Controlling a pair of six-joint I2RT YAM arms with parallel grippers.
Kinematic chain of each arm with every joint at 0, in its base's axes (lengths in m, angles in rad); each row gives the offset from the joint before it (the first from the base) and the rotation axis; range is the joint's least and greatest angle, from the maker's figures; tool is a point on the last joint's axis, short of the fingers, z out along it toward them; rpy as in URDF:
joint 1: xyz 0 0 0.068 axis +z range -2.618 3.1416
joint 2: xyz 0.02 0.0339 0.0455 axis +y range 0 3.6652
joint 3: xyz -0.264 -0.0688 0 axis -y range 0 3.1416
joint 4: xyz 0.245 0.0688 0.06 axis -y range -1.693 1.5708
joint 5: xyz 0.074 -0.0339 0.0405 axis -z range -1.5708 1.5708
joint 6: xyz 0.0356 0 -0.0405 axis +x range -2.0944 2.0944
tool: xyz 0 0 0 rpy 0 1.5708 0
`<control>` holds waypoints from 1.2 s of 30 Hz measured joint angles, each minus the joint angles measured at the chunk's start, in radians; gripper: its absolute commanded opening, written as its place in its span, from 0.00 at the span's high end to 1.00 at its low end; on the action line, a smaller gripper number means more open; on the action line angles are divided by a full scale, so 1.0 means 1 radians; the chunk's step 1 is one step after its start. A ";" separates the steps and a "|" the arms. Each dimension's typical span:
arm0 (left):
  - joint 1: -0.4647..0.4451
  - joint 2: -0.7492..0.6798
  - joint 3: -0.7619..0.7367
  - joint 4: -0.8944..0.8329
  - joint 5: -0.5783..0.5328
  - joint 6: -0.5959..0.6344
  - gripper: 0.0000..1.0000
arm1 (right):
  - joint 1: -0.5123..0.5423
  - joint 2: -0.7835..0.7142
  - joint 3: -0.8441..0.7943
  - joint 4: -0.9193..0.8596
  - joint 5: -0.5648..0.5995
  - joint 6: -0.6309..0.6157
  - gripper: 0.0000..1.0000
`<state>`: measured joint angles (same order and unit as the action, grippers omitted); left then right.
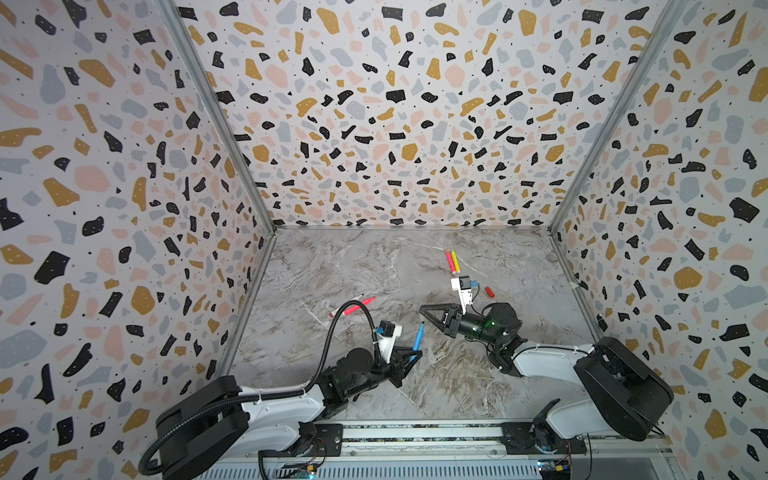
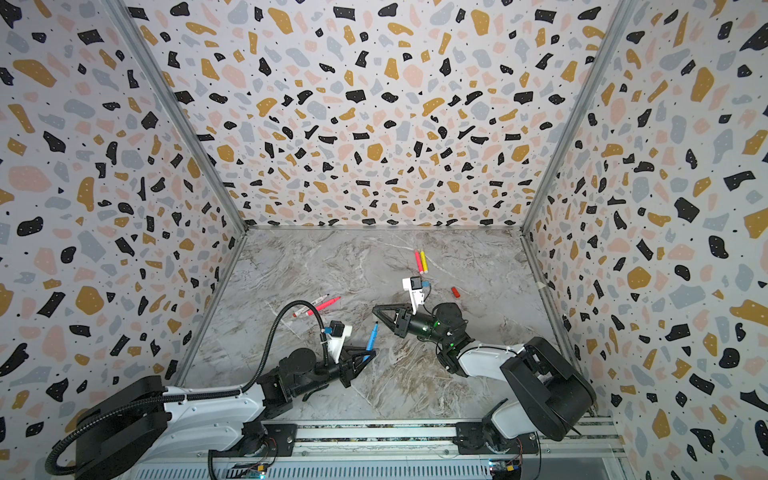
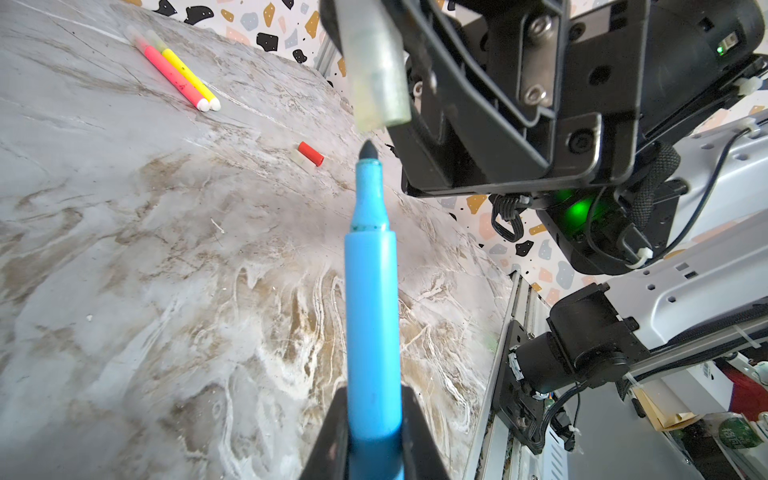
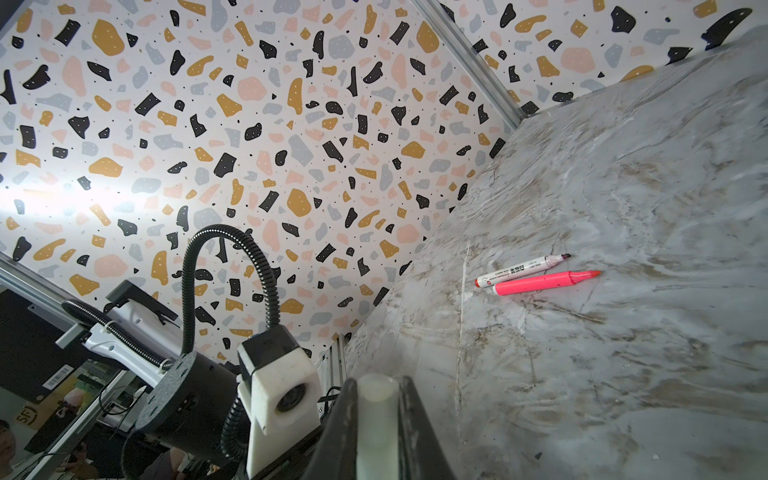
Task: Insert the pens into the pen caps
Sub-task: 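Lower the cap onto the blue marker tip held by the left gripper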
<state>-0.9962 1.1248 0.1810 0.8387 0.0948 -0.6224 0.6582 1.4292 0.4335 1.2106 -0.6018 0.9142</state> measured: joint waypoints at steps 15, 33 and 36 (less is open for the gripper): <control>-0.003 -0.031 0.000 -0.004 -0.025 0.000 1.00 | 0.011 -0.002 0.000 -0.002 0.002 0.000 0.96; -0.015 -0.155 -0.055 -0.037 -0.071 -0.023 1.00 | 0.123 0.156 -0.074 0.356 0.114 0.098 0.96; -0.018 -0.177 -0.071 -0.038 -0.074 -0.023 1.00 | 0.146 0.175 -0.085 0.397 0.148 0.110 0.96</control>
<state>-1.0145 0.9474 0.1097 0.8009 0.0208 -0.6456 0.8047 1.6039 0.3481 1.6073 -0.4538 1.0245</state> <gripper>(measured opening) 0.151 0.164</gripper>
